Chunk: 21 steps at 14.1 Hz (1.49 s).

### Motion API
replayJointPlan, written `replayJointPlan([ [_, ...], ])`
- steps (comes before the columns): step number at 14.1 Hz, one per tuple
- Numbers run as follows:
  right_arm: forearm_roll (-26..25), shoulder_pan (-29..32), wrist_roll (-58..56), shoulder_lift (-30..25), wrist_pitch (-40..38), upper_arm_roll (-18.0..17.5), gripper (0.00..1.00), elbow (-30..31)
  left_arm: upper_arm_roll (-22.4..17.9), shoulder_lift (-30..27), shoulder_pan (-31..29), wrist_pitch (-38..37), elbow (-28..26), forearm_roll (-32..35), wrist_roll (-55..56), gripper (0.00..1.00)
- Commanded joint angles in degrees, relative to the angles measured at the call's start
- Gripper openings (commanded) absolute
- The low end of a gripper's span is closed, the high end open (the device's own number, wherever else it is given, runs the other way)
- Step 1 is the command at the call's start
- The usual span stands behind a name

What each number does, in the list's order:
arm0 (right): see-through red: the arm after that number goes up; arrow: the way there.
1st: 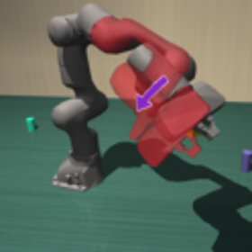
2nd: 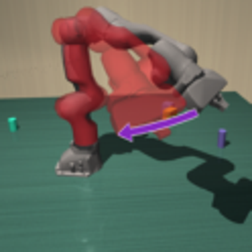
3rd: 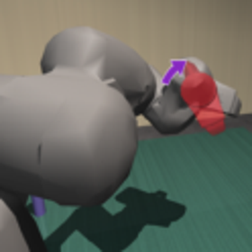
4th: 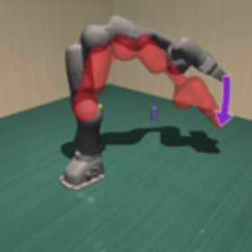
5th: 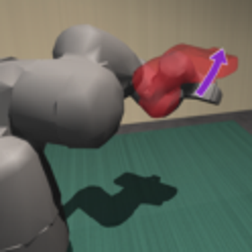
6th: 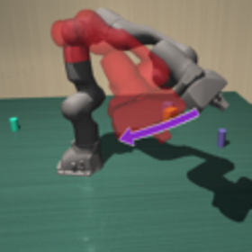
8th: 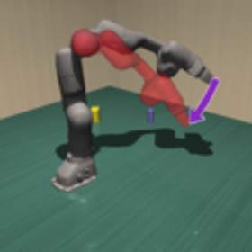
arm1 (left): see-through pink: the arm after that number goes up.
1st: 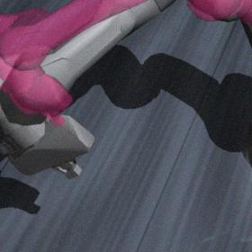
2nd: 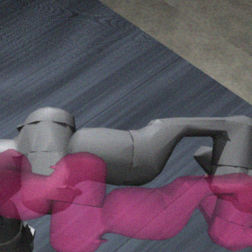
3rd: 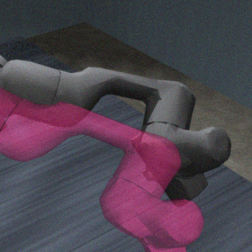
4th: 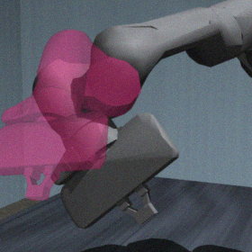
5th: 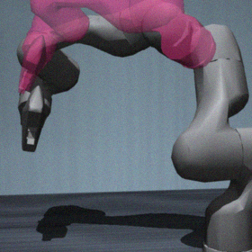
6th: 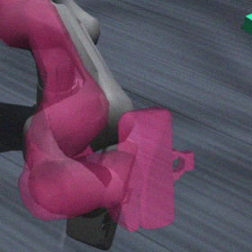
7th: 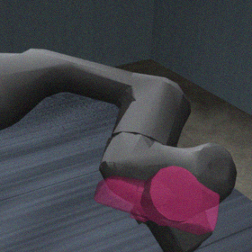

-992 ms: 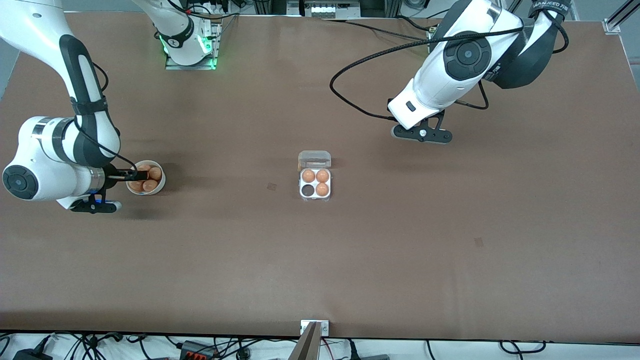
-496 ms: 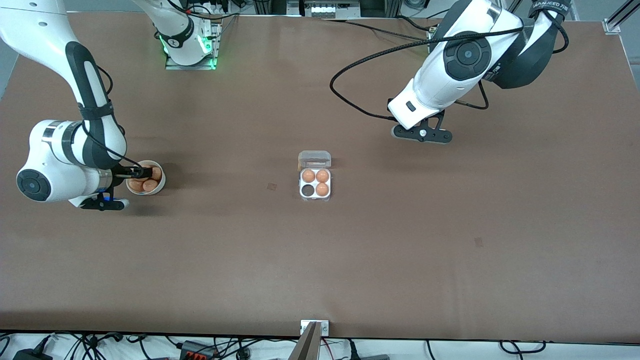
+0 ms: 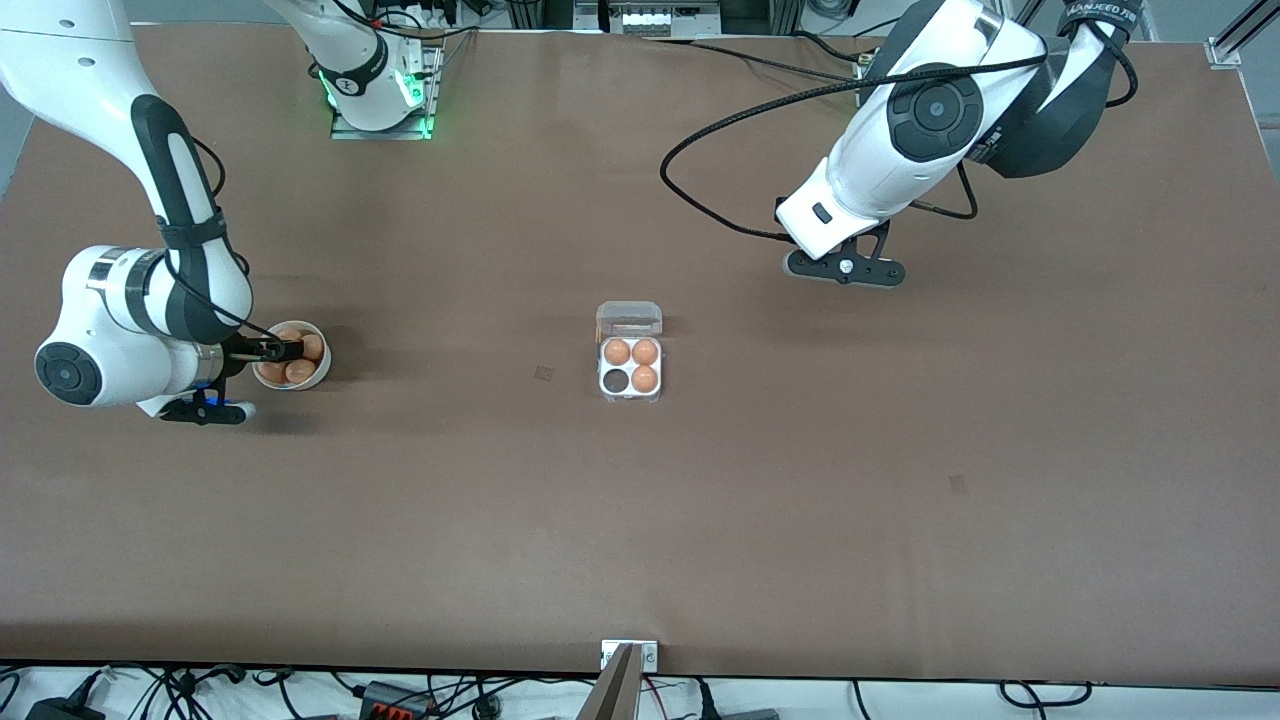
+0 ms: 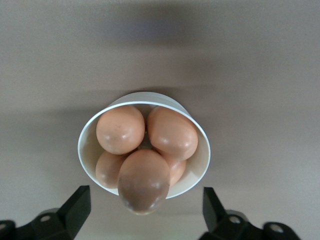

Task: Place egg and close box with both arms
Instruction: 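Lower the right gripper into the bowl, grasp a brown egg, lift it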

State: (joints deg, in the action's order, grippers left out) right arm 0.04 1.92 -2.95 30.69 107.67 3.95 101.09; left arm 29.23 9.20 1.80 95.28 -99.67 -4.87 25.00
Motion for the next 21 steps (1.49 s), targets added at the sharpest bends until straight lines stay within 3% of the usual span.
replayJointPlan([
  [1,0.13,0.63,-0.3,0.69,0.44,-0.52,0.81,0.07,0.38,-1.02,-0.65,-0.36,-0.97,-0.75,-0.92,0.01],
  [9,0.13,0.54,-0.83,0.86,-0.09,-0.61,0.37,-0.19,0.38,-1.02,-0.65,-0.36,-1.06,-0.58,-0.92,0.01],
  [13,0.13,0.1,-1.01,0.16,-2.1,-0.78,0.3,-2.03,0.38,-1.11,-0.74,-0.53,-0.97,-0.58,-1.01,0.01],
  [17,0.92,-1.3,-0.74,-0.1,-15.62,-1.31,0.26,-14.05,0.3,-1.02,-2.23,-0.36,-0.71,-0.32,-1.27,0.01],
  [21,1.45,-9.46,-0.13,0.25,-16.44,-1.4,0.23,-20.14,0.38,-0.93,-6.63,-0.09,-0.62,-0.4,-8.47,0.01],
])
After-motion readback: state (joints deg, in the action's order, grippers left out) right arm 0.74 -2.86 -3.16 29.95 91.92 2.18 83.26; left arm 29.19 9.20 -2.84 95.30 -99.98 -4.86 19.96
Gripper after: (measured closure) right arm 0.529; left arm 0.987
